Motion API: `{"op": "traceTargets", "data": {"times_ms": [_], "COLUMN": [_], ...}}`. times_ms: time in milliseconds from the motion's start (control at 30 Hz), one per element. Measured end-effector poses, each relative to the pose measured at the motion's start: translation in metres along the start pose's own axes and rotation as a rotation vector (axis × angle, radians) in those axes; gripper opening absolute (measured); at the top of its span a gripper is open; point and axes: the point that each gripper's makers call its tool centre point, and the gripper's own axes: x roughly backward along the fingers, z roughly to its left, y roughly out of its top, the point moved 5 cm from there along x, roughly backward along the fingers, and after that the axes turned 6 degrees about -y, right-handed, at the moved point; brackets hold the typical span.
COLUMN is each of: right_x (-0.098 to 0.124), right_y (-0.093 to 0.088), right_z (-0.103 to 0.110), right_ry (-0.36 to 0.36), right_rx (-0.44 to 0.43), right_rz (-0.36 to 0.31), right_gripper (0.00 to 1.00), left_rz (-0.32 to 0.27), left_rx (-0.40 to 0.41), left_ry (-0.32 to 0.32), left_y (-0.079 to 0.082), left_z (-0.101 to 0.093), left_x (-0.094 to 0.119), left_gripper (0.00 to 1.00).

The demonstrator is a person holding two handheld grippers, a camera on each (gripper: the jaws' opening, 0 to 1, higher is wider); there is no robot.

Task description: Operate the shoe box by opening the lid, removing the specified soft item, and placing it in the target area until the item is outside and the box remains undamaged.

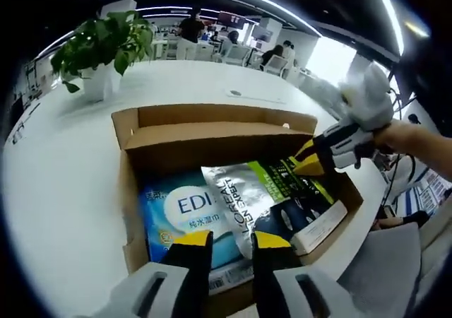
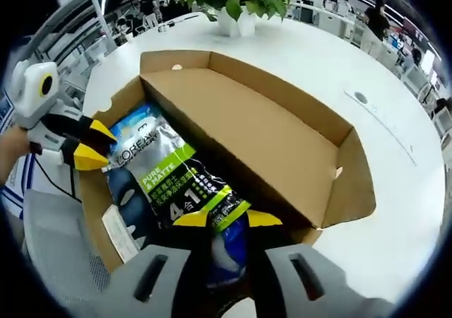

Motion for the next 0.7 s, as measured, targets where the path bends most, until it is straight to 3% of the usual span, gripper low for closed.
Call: {"op": "traceTargets", "data": {"times_ms": [200, 267, 300, 467, 700], "right_x": [0.000, 0.000, 0.000, 0.001, 0.004], "right_y": [0.000, 0.001, 0.001, 0.000, -0.006], "right_z": [-0.001, -0.001, -0.001, 0.000, 0.007], "right_ry": [0.007, 0.012, 0.013, 0.026, 0.113], "right_rx": [-0.007, -0.012, -0.015, -0.025, -0.175], "right_rz": [-0.006, -0.011, -0.013, -0.021, -0.018], "right_gripper": [0.15, 0.15, 0.15, 0.13, 0.08], "left_rz": [0.002, -0.012, -0.016, -0.018, -0.029], "left_rx": [0.054, 0.126, 0.145, 0.135, 0.132], "left_ry": [-0.035, -0.095, -0.093, -0.083, -0.078], "left_y": [-0.001, -0.001, -0.001, 0.000, 0.002], "left_z": [-0.002, -0.009, -0.008, -0.008, -0.010], "left_x": [-0.008, -0.015, -0.016, -0.017, -0.018], "left_gripper": [0.20, 0.18, 0.18, 0.15, 0.08]}}
